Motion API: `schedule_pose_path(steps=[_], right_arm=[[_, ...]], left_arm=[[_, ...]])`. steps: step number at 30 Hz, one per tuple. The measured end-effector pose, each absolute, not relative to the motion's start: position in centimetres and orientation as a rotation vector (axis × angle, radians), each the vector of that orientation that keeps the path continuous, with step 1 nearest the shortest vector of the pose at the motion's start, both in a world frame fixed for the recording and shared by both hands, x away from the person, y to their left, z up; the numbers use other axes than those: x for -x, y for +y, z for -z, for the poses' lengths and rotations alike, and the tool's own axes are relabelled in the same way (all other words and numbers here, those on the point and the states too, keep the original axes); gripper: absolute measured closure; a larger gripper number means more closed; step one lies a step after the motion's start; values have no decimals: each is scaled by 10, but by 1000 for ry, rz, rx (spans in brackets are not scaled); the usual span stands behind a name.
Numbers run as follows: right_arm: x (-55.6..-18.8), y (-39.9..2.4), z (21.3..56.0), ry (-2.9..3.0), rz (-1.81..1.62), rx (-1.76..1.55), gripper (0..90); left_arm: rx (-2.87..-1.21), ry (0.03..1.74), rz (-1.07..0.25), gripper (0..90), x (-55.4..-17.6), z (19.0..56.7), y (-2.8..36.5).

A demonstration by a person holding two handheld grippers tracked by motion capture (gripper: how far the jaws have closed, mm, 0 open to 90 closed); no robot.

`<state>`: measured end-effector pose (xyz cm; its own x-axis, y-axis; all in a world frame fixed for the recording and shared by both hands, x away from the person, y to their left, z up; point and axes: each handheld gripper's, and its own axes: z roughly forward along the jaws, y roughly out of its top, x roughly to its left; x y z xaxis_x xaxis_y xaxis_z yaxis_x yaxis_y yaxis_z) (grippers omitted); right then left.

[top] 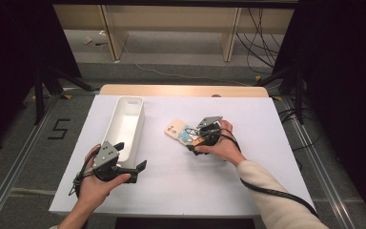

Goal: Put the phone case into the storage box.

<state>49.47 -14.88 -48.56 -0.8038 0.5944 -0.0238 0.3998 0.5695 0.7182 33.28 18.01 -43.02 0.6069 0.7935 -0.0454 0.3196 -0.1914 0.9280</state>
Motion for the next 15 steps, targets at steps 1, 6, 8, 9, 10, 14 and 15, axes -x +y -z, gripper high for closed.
schedule_pose_path(steps=[1, 6, 8, 9, 10, 14, 15], right_arm=[[-495, -148, 486, 2542, -1058, -827, 9], [-500, -144, 488, 2563, -1026, -811, 20], [-500, -143, 487, 2568, -1029, -805, 20], [-501, -141, 487, 2576, -1017, -788, 20], [-501, -141, 487, 2576, -1017, -788, 20], [-503, -136, 486, 2597, -971, -761, 20], [-503, -135, 486, 2598, -958, -762, 21]], left_arm=[[-1771, 909, -557, 0, -333, 430, 180], [-1769, 911, -558, 0, -333, 430, 181], [-1768, 911, -559, 0, -333, 430, 181], [-1766, 911, -558, 0, -333, 430, 181], [-1766, 911, -558, 0, -333, 430, 181], [-1762, 914, -563, 0, -333, 430, 181], [-1761, 913, -564, 0, -333, 430, 182]])
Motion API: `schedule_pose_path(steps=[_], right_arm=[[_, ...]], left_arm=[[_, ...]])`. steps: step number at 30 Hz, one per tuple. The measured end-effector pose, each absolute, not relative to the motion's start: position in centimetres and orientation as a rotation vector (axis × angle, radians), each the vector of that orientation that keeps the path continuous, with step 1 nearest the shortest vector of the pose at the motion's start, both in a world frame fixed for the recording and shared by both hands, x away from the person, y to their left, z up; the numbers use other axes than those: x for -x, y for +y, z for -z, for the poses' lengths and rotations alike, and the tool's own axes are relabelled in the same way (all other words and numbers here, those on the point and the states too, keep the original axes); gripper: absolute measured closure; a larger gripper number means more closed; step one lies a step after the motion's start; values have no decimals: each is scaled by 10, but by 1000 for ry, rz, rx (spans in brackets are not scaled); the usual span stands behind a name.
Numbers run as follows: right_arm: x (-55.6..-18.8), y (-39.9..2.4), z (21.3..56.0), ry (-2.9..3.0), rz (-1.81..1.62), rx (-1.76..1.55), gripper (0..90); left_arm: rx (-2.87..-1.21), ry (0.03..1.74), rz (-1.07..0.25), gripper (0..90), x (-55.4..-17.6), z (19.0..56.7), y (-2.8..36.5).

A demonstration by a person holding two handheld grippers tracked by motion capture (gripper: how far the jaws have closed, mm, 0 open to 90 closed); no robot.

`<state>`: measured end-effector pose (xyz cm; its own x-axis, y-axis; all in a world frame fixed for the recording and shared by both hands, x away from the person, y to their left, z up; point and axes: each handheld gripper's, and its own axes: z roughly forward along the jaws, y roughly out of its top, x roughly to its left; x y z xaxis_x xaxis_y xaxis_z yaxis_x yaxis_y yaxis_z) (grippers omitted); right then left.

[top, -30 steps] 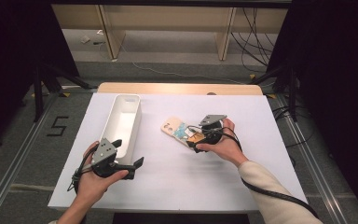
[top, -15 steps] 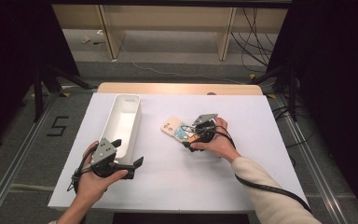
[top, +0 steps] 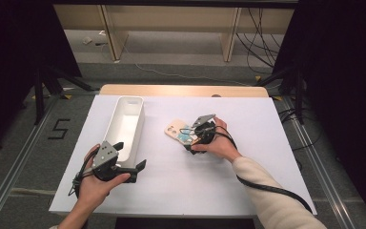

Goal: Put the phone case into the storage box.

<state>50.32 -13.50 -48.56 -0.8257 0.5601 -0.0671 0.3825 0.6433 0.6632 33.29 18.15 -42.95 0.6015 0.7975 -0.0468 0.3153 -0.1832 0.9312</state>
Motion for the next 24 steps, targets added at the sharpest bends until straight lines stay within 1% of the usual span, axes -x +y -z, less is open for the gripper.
schedule_pose_path(steps=[24], right_arm=[[-514, -131, 484, 2690, -805, -755, 31]], left_arm=[[-1759, 914, -562, 0, -333, 430, 182]])
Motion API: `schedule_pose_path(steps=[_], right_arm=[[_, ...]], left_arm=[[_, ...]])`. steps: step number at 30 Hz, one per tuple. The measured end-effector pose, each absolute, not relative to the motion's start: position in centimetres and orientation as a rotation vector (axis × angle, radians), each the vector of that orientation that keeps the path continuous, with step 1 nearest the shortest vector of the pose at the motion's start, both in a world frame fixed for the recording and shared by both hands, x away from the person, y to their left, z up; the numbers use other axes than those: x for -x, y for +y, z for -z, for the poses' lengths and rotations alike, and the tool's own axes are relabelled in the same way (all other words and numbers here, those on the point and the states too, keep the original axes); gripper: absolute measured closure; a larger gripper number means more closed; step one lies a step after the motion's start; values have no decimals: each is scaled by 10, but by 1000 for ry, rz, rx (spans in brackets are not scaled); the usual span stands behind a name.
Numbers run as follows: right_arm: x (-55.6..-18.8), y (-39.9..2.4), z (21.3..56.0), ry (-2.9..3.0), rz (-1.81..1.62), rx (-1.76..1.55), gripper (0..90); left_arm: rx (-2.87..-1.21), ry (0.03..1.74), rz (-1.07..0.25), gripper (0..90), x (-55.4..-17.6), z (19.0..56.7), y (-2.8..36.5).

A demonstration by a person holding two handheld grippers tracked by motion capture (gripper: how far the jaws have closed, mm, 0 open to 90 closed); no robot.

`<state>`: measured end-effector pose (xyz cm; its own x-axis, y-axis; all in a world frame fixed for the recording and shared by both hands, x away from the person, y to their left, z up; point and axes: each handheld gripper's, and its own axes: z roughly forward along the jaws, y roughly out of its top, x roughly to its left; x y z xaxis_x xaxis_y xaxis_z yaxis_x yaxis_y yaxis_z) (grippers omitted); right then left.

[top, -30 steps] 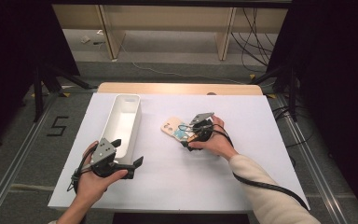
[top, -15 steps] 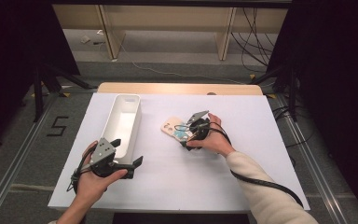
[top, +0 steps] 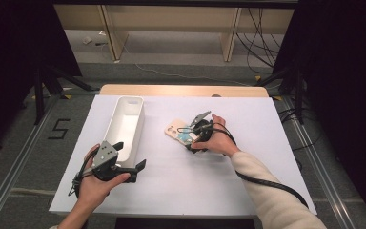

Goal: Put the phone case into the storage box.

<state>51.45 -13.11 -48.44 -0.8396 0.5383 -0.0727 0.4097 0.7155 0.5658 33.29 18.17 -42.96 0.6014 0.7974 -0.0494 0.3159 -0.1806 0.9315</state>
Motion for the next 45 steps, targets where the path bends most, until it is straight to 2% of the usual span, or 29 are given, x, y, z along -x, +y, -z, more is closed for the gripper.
schedule_pose_path(steps=[45], right_arm=[[-528, -119, 476, 2833, -637, -790, 80]], left_arm=[[-1759, 912, -567, 0, -333, 430, 182]])
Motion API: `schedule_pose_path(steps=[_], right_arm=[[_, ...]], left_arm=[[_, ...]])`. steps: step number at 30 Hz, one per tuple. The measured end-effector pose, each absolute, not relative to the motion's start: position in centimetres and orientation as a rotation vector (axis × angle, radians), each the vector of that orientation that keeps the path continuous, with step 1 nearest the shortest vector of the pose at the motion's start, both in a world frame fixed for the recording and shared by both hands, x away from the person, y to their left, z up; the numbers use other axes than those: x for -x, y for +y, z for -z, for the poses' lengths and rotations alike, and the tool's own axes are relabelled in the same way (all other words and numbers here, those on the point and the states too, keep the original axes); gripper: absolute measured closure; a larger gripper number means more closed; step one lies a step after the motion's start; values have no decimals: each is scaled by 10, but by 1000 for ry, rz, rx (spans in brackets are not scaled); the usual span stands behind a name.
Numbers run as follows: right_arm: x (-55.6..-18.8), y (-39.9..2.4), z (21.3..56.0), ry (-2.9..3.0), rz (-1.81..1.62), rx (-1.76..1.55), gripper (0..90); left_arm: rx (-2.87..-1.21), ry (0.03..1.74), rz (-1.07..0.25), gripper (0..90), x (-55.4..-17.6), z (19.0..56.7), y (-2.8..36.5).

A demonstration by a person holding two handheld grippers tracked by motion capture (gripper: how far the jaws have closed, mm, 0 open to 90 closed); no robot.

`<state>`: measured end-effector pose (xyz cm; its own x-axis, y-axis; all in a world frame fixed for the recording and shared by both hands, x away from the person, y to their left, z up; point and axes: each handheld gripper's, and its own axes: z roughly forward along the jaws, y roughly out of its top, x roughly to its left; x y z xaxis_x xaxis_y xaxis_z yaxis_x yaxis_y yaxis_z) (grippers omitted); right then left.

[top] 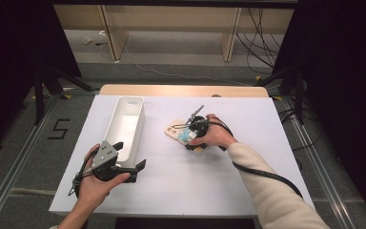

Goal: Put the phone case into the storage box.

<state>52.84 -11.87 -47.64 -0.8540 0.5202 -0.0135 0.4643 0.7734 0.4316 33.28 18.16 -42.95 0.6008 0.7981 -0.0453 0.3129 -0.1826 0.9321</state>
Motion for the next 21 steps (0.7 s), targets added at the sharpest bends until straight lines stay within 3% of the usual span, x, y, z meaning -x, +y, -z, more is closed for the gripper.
schedule_pose_path(steps=[21], right_arm=[[-527, -120, 477, 2814, -663, -813, 98]], left_arm=[[-1756, 913, -569, 0, -332, 429, 181]])
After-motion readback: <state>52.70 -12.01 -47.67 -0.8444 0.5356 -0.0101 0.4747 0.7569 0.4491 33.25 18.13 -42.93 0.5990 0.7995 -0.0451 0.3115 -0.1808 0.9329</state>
